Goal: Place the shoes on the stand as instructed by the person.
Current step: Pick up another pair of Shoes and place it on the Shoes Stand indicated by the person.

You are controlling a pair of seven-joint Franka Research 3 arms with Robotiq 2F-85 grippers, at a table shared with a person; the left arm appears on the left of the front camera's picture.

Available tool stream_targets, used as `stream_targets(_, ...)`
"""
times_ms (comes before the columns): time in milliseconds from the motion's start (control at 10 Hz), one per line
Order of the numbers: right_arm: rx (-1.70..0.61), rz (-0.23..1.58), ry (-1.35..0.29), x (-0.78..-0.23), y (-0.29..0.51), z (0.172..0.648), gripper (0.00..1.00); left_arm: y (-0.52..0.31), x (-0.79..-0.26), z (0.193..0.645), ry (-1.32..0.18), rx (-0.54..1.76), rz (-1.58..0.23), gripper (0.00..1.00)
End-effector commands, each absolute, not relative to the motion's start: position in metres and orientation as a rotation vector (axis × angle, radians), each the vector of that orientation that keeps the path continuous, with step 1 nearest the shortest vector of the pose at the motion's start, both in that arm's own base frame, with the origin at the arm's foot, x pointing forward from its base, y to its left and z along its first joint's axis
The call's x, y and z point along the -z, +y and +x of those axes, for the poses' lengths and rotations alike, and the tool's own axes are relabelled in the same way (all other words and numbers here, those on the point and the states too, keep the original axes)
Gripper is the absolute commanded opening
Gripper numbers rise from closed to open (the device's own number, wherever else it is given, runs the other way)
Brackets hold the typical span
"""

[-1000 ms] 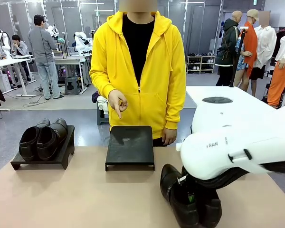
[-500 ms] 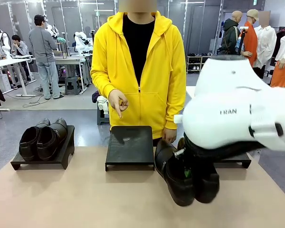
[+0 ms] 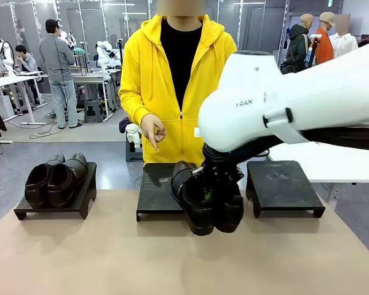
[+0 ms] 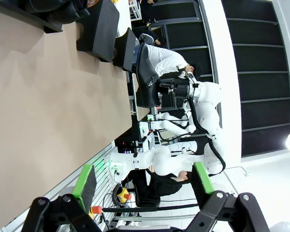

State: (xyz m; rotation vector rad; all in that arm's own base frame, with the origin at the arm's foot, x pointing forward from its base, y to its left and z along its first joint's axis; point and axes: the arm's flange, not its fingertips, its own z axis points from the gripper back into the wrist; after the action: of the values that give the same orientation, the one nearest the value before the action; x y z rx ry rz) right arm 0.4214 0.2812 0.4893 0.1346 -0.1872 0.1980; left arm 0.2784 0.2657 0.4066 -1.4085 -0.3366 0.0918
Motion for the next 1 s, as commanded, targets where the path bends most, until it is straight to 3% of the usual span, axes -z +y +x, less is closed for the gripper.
stream_targets(0,-0.152,0.112,-0.244,-0.496,0.300,0.432,0.00,0.263,-0.408,0.274,-0.341,-0.076,-1.405,1.00)
stream_targets(800,-0.195,0.133,-0.193,-0.487,0.287,0.429,0.00,0.263,-0.408,0.274,-0.341,-0.076,-1.405,1.00)
stream_targets(900,-0.189,0.114,-0.177,-0.478,0.289,0.430,0.08,0.263,-0.408,0.274,-0.341,-0.076,-1.405,1.00)
